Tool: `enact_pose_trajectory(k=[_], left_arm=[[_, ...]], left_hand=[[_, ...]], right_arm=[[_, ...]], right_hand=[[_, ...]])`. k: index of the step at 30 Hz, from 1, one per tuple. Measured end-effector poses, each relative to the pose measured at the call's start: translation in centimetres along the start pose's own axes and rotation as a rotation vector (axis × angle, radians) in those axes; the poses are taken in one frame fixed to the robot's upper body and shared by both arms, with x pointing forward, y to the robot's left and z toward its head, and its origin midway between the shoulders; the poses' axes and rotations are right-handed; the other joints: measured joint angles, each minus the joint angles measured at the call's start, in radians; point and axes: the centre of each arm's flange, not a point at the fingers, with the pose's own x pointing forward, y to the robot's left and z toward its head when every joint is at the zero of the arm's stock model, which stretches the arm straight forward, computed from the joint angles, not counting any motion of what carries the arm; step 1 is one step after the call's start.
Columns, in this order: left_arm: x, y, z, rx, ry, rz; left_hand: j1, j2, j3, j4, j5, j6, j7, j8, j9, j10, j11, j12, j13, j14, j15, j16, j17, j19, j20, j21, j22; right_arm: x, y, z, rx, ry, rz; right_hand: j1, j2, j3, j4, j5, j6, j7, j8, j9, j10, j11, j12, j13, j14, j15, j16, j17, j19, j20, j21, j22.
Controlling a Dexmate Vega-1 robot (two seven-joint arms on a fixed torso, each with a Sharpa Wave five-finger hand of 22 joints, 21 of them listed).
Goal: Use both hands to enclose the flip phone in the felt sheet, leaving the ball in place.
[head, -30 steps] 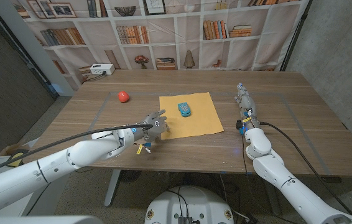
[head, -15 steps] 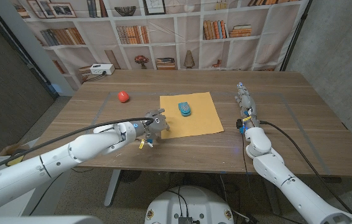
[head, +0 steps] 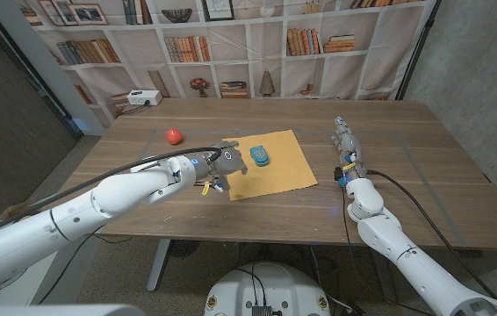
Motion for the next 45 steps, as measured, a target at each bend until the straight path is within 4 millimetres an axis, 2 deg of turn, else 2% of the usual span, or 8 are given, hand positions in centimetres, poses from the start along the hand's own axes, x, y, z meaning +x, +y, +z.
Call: enact_pose_trajectory(k=[6,17,38,42,45], left_arm=[[0.7,0.2,-0.1,-0.020,-0.006,-0.009],[2.2,-0.4,1.1,-0.045,-0.066,-0.066],[3.2,-1.2,3.0,0.063,-0.075,-0.060],[3.4,-1.8,3.2,0.090,-0.070,-0.075],[3.6,-2.2,3.3,0.104,-0.071,-0.079]], left_hand=[[-0.026,-0.013,-0.014,0.013,0.006,-0.005,0.005,-0.013,0.003,-0.008,-0.001,-0.006,0.005,-0.013,0.002,0.000,0.003,-0.006,0.006,-0.004,0.000],[-0.043,-0.020,-0.027,0.018,0.014,0.002,0.013,-0.015,0.003,-0.010,-0.001,-0.009,0.009,-0.012,0.002,0.000,0.003,-0.011,0.011,-0.006,0.000],[-0.043,-0.020,-0.033,0.010,0.027,0.011,0.010,-0.015,0.003,0.002,-0.005,-0.009,0.014,-0.023,0.002,0.000,0.000,-0.016,0.016,-0.006,0.000],[-0.033,-0.029,-0.028,0.005,0.034,0.031,0.008,-0.011,0.003,0.011,-0.005,-0.005,0.014,-0.021,0.003,0.001,0.000,-0.016,0.016,-0.006,0.000],[-0.011,-0.022,-0.020,-0.002,0.041,0.051,0.010,-0.005,0.002,0.039,-0.006,0.005,0.019,-0.003,0.000,0.011,0.000,-0.008,0.008,-0.006,0.000]], right_arm=[[0.0,-0.4,-0.2,0.005,0.004,-0.006],[-0.2,-1.3,-0.5,0.009,0.007,-0.021],[-0.4,-2.2,-1.1,0.015,0.010,-0.035],[-0.2,-2.3,-1.1,0.015,0.009,-0.037],[-0.2,-2.3,-1.2,0.015,0.009,-0.039]], right_hand=[[0.000,0.000,0.000,0.000,0.000,0.000,0.000,0.000,0.000,0.000,0.000,0.000,0.000,0.000,0.000,0.000,0.000,0.000,0.000,0.000,0.000],[0.000,0.000,0.000,0.000,0.000,0.000,0.000,0.000,0.000,0.000,0.000,0.000,0.000,0.000,0.000,0.000,0.000,0.000,0.000,0.000,0.000],[0.000,0.000,0.000,0.000,0.000,0.000,0.000,0.000,0.000,0.000,0.000,0.000,0.000,0.000,0.000,0.000,0.000,0.000,0.000,0.000,0.000],[0.000,0.000,0.000,0.000,0.000,0.000,0.000,0.000,0.000,0.000,0.000,0.000,0.000,0.000,0.000,0.000,0.000,0.000,0.000,0.000,0.000],[0.000,0.000,0.000,0.000,0.000,0.000,0.000,0.000,0.000,0.000,0.000,0.000,0.000,0.000,0.000,0.000,0.000,0.000,0.000,0.000,0.000]])
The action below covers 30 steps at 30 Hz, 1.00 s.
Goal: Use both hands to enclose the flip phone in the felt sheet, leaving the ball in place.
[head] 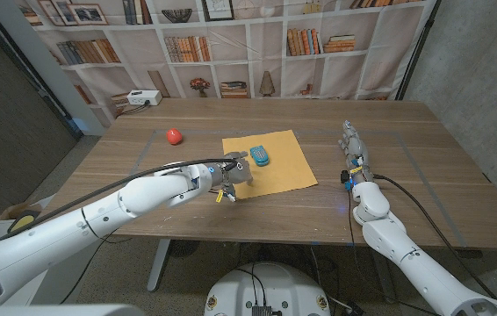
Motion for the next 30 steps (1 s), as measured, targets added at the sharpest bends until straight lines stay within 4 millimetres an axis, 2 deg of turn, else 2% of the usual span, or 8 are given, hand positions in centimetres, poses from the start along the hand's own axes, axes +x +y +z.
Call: enact_pose_trajectory(k=[6,9,13,15,18,21,25,30], left_arm=[[0.4,-0.9,0.5,0.016,-0.006,0.007],[0.5,-1.3,0.7,0.017,-0.012,0.017],[0.5,-1.8,1.0,0.011,-0.021,0.044],[0.5,-2.0,1.1,0.007,-0.024,0.055],[0.4,-2.2,1.3,-0.003,-0.028,0.089],[0.2,-2.3,1.3,-0.008,-0.024,0.115],[0.0,-2.4,1.3,-0.015,-0.017,0.145],[-0.5,-2.1,0.9,-0.043,-0.003,0.193]], left_hand=[[0.041,0.031,0.020,-0.019,0.010,0.069,0.001,0.021,-0.001,0.067,-0.001,0.022,0.008,0.044,-0.001,0.008,0.000,0.020,-0.020,0.004,0.000],[0.080,0.070,0.057,-0.025,0.005,0.149,0.002,0.051,-0.001,0.127,0.000,0.034,0.014,0.079,-0.003,0.015,0.000,0.044,-0.036,0.014,0.000],[0.172,0.148,0.119,-0.039,-0.057,0.319,0.001,0.118,0.007,0.234,0.005,0.051,0.021,0.143,-0.004,0.031,0.003,0.086,-0.059,0.036,0.000],[0.216,0.179,0.133,-0.044,-0.102,0.374,0.006,0.142,0.007,0.294,0.005,0.065,0.029,0.171,-0.006,0.046,0.011,0.100,-0.071,0.046,0.000],[0.266,0.196,0.139,-0.050,-0.147,0.407,0.024,0.159,0.003,0.351,0.002,0.083,0.045,0.199,-0.008,0.060,0.021,0.113,-0.084,0.054,0.000],[0.307,0.212,0.139,-0.051,-0.171,0.429,0.046,0.183,0.003,0.380,0.005,0.101,0.067,0.226,-0.011,0.071,0.030,0.121,-0.082,0.062,0.000],[0.333,0.217,0.139,-0.051,-0.173,0.441,0.052,0.191,0.005,0.398,0.003,0.118,0.084,0.247,-0.014,0.079,0.037,0.127,-0.087,0.069,0.000],[0.358,0.218,0.139,-0.051,-0.180,0.459,0.042,0.191,0.005,0.412,0.006,0.143,0.097,0.286,-0.017,0.098,0.051,0.134,-0.094,0.076,0.005]], right_arm=[[-0.1,-0.1,0.0,-0.001,0.000,-0.008],[-0.1,-0.2,0.0,-0.003,-0.001,-0.012],[-0.1,-0.1,0.1,-0.005,-0.004,-0.013],[-0.1,-0.1,0.1,-0.006,-0.004,-0.014],[-0.1,-0.1,0.2,-0.007,-0.004,-0.014],[-0.1,0.0,0.3,-0.008,-0.004,-0.014],[-0.1,0.0,0.4,-0.009,-0.006,-0.014],[0.0,0.1,0.5,-0.009,-0.009,-0.013]], right_hand=[[0.000,0.000,0.000,0.000,0.000,0.000,0.000,0.000,0.000,0.000,0.000,0.000,0.000,0.000,0.000,0.000,0.000,0.000,0.000,0.000,0.000],[0.000,0.000,0.000,0.000,0.000,0.000,0.000,0.000,0.000,0.000,0.000,0.000,0.000,0.000,0.000,0.000,0.000,0.000,0.000,0.000,0.000],[0.000,0.000,0.000,0.000,0.000,0.000,0.000,0.000,0.000,0.000,0.000,0.000,0.000,0.000,0.000,0.000,0.000,0.000,0.000,0.000,0.000],[0.000,0.000,0.000,0.000,0.000,0.000,0.000,0.000,0.000,0.000,0.000,0.000,0.000,0.000,0.000,0.000,0.000,0.000,0.000,0.000,0.000],[0.000,0.000,0.000,0.000,0.000,0.000,0.000,0.000,0.000,0.000,0.000,0.000,0.000,0.000,0.000,0.000,0.000,0.000,0.000,0.000,0.000],[0.000,0.000,0.000,0.000,0.000,0.000,0.000,0.000,0.000,0.000,0.000,0.000,0.000,0.000,0.000,0.000,0.000,0.000,0.000,0.000,0.000],[0.000,0.000,0.000,0.000,0.000,0.000,0.000,0.000,0.000,0.000,0.000,0.000,0.000,0.000,0.000,0.000,0.000,0.000,0.000,0.000,0.000],[0.000,0.000,0.000,0.000,0.000,0.000,0.000,0.000,0.000,0.000,0.000,0.000,0.000,0.000,0.000,0.000,0.000,0.000,0.000,0.000,0.000]])
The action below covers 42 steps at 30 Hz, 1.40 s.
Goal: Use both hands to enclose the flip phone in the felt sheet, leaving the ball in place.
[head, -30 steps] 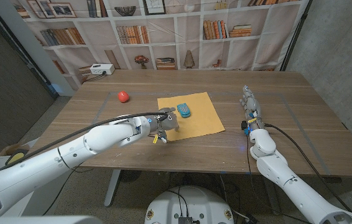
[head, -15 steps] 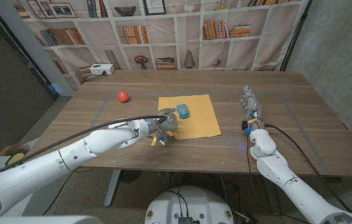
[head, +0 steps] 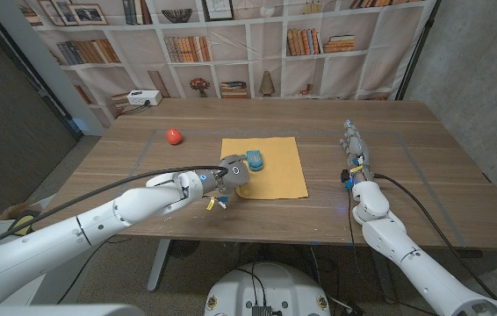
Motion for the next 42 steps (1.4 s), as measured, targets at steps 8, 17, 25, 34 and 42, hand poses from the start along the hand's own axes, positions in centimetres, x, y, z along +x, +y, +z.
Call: enact_pose_trajectory(k=[8,17,25,34,42], left_arm=[[-1.0,0.9,-0.8,-0.016,0.028,0.047],[-2.2,4.0,-2.6,-0.091,0.109,0.280],[-2.0,4.9,-3.8,-0.102,0.147,0.342],[-0.1,4.8,-5.3,-0.148,0.172,0.359],[2.7,4.0,-6.3,-0.214,0.169,0.357]], left_hand=[[0.052,-0.005,-0.007,-0.001,0.000,0.072,-0.001,0.032,0.007,0.016,0.015,0.019,0.000,0.081,-0.010,0.043,0.039,0.011,-0.011,0.013,0.000],[0.066,-0.018,-0.020,0.001,0.000,0.087,0.008,0.040,0.001,0.020,0.020,0.031,0.000,0.115,-0.019,0.070,0.067,0.018,-0.018,0.027,0.000],[0.074,-0.026,-0.021,0.002,0.000,0.087,0.008,0.042,0.001,0.023,0.023,0.037,0.000,0.118,-0.022,0.070,0.072,0.018,-0.018,0.027,0.000],[0.081,-0.029,-0.024,0.005,0.000,0.087,0.008,0.043,0.001,0.023,0.023,0.037,0.000,0.118,-0.022,0.070,0.081,0.023,-0.023,0.035,0.000],[0.083,-0.028,-0.024,0.005,0.000,0.087,0.008,0.043,0.002,0.023,0.023,0.037,0.000,0.118,-0.022,0.076,0.088,0.028,-0.029,0.044,0.003]], right_arm=[[0.0,0.0,0.1,0.000,-0.002,-0.001],[-0.3,0.0,0.3,0.004,-0.011,-0.001],[-0.6,-0.2,0.5,0.003,-0.016,-0.001],[-1.0,-0.5,0.7,-0.004,-0.019,0.008],[-1.2,-0.6,0.9,-0.029,-0.013,0.036]], right_hand=[[0.000,0.000,-0.002,-0.002,0.000,0.000,0.000,0.000,0.000,0.000,0.000,0.000,0.000,0.000,0.000,0.000,0.000,0.000,0.000,0.000,0.000],[-0.004,-0.004,-0.004,-0.004,0.000,0.000,0.000,0.000,0.000,0.000,0.000,0.000,0.000,0.000,0.000,0.000,0.000,0.000,0.000,0.000,0.000],[-0.004,-0.004,-0.004,-0.004,0.000,0.000,0.000,0.000,0.000,0.000,0.000,0.000,0.000,0.000,0.000,0.000,-0.002,0.000,0.000,0.000,0.000],[-0.004,-0.004,-0.004,-0.004,0.000,0.000,0.000,0.000,0.000,0.000,0.000,0.000,0.000,0.000,0.000,0.000,-0.002,0.000,0.000,0.000,0.000],[-0.004,-0.004,-0.004,-0.004,0.000,0.001,0.000,0.000,0.000,0.004,0.004,0.000,0.000,0.012,-0.010,0.000,-0.002,0.030,-0.025,0.002,0.000]])
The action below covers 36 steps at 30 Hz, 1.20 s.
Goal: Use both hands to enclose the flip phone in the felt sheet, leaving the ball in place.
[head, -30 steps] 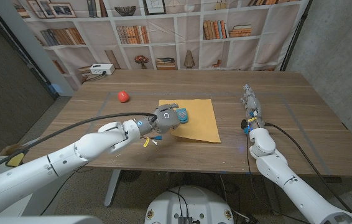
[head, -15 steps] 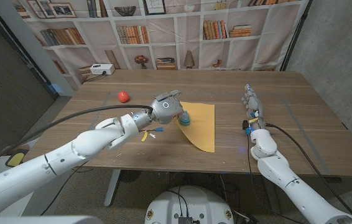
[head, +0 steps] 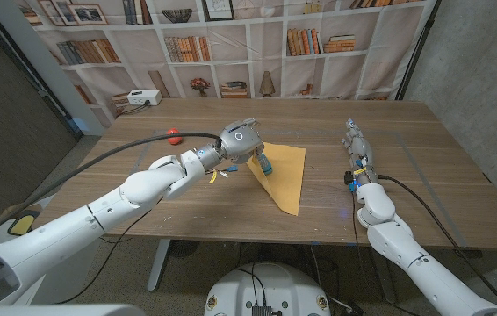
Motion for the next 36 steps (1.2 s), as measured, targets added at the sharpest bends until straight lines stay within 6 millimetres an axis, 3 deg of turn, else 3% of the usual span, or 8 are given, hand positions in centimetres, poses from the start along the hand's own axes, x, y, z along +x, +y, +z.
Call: enact_pose_trajectory(k=[8,14,21,26,30,36], left_arm=[[2.4,-1.4,-0.5,-0.044,0.000,0.028],[4.3,-2.3,-0.8,-0.077,0.004,0.076],[6.8,-3.7,-1.0,-0.126,0.005,0.119],[8.5,-4.7,-1.0,-0.170,-0.001,0.129],[9.8,-5.3,-0.8,-0.204,-0.013,0.127],[11.6,-6.1,-0.3,-0.257,-0.036,0.116]], left_hand=[[0.000,0.000,-0.004,0.004,0.000,0.002,-0.002,0.000,-0.004,0.000,0.000,0.001,0.000,0.000,0.000,0.000,0.007,0.014,-0.007,0.007,0.002],[0.004,-0.004,-0.008,0.000,0.000,0.004,-0.004,0.000,-0.005,0.000,0.000,0.005,0.000,0.000,0.000,0.000,0.013,0.020,-0.009,0.014,0.002],[0.009,-0.010,-0.014,0.006,0.000,0.015,-0.015,0.000,-0.008,0.001,-0.002,0.004,0.000,0.000,0.000,0.010,0.022,0.027,-0.016,0.022,0.002],[0.013,-0.014,-0.019,0.005,0.000,0.020,-0.020,0.000,-0.010,0.008,-0.001,-0.004,0.000,0.008,0.001,0.010,0.030,0.029,-0.018,0.023,0.002],[0.013,-0.014,-0.019,0.005,0.000,0.023,-0.024,0.000,-0.010,0.008,-0.001,-0.012,0.000,0.012,-0.002,0.014,0.034,0.029,-0.018,0.030,0.002],[0.017,-0.017,-0.025,0.003,0.000,0.029,-0.018,-0.004,-0.014,0.008,-0.001,-0.012,0.000,0.013,-0.002,0.017,0.038,0.029,-0.018,0.030,0.002]], right_arm=[[-0.2,0.1,0.4,-0.043,0.003,0.035],[-0.3,0.4,1.0,-0.079,-0.013,0.060],[-0.4,0.6,1.7,-0.122,-0.066,0.045],[-0.6,0.6,1.9,-0.148,-0.095,0.032],[-0.9,0.6,2.0,-0.169,-0.104,0.032],[-1.0,0.4,2.5,-0.197,-0.116,0.055]], right_hand=[[0.054,0.026,0.030,-0.030,0.000,0.063,0.040,0.005,0.000,0.064,0.028,0.016,0.000,0.067,0.009,0.004,-0.004,0.066,-0.020,0.017,0.000],[0.108,0.030,0.054,-0.045,0.004,0.175,0.083,0.031,0.001,0.154,0.048,0.030,0.000,0.149,0.009,0.022,-0.003,0.148,-0.036,0.034,0.001],[0.147,0.037,0.089,-0.038,0.004,0.402,0.171,0.069,0.005,0.378,0.090,0.080,0.010,0.360,-0.012,0.075,0.011,0.316,-0.034,0.083,0.010],[0.158,0.047,0.105,-0.033,0.012,0.537,0.196,0.091,0.010,0.528,0.103,0.117,0.014,0.504,-0.014,0.118,0.024,0.425,-0.039,0.119,0.014],[0.195,0.070,0.148,-0.040,0.027,0.608,0.204,0.105,0.010,0.615,0.106,0.137,0.015,0.603,-0.020,0.148,0.030,0.493,-0.043,0.145,0.014],[0.297,0.085,0.264,-0.061,0.075,0.649,0.201,0.105,0.010,0.653,0.109,0.136,0.015,0.630,-0.024,0.138,0.028,0.507,-0.043,0.146,0.014]])
